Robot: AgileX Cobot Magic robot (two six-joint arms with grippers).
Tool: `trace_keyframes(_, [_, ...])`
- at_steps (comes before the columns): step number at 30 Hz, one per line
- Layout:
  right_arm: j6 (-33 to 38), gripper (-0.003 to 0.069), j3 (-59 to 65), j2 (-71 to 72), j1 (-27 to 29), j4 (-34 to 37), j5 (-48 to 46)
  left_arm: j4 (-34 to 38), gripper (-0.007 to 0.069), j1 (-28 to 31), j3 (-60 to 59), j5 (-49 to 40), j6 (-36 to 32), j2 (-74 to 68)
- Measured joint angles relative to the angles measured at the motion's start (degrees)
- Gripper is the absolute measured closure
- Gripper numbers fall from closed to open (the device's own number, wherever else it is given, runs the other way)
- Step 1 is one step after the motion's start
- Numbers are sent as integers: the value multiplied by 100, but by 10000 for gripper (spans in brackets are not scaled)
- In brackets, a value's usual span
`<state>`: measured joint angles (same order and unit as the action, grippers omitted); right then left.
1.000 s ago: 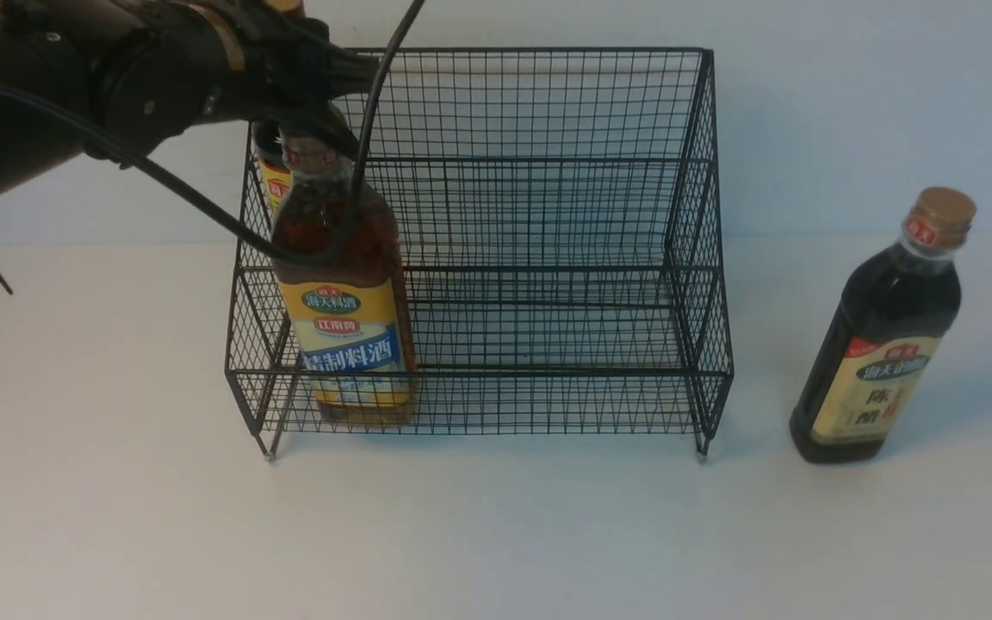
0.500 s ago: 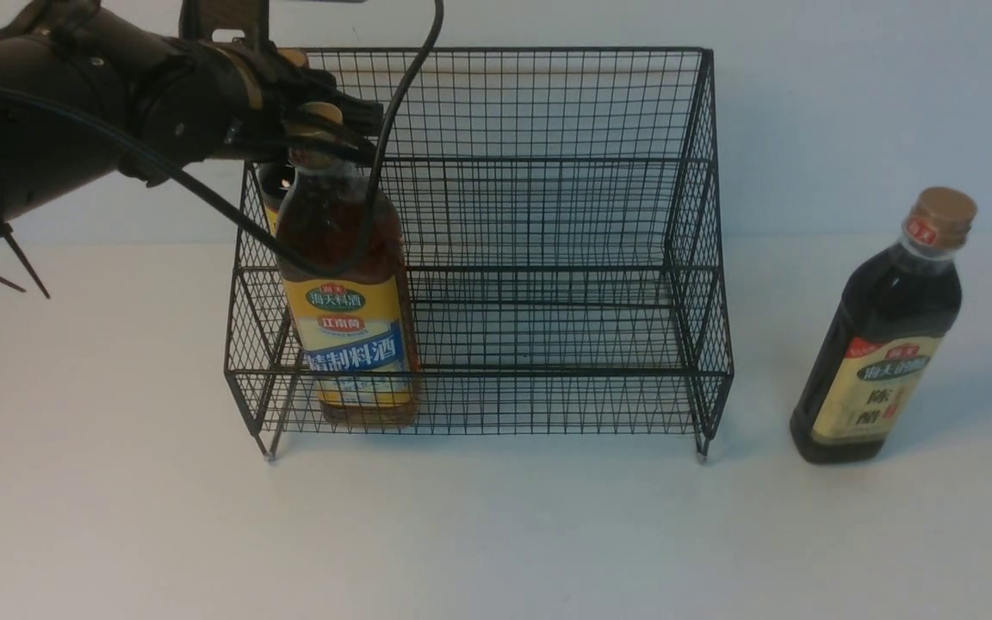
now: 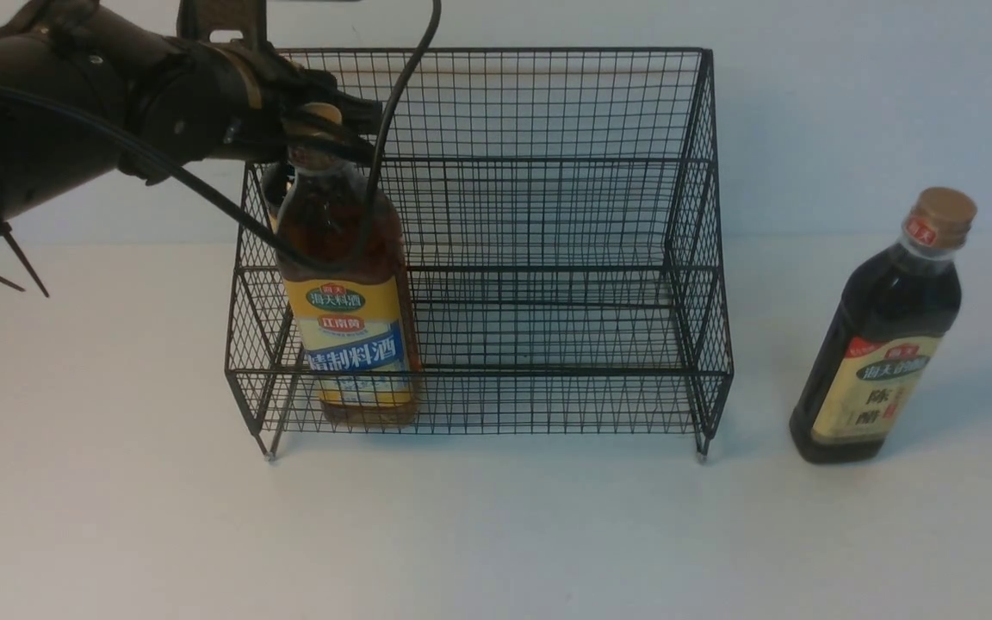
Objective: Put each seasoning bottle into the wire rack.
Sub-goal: Use the left arm to put the condiment bottle back on the shelf, then use the right arm to grab the condiment bottle closest to it
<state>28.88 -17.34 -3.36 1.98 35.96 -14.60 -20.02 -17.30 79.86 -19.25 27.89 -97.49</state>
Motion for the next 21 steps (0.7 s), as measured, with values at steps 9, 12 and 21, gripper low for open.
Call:
trace_keyframes(9, [0,669,0,0,0,0,0,-17,155,0,19,6,0,277])
trace_keyframes(12, [0,669,0,0,0,0,0,-81,153,0,19,11,0,331])
trace_keyframes(21, [0,669,0,0,0,0,0,-731,174,0,48,-32,0,1064])
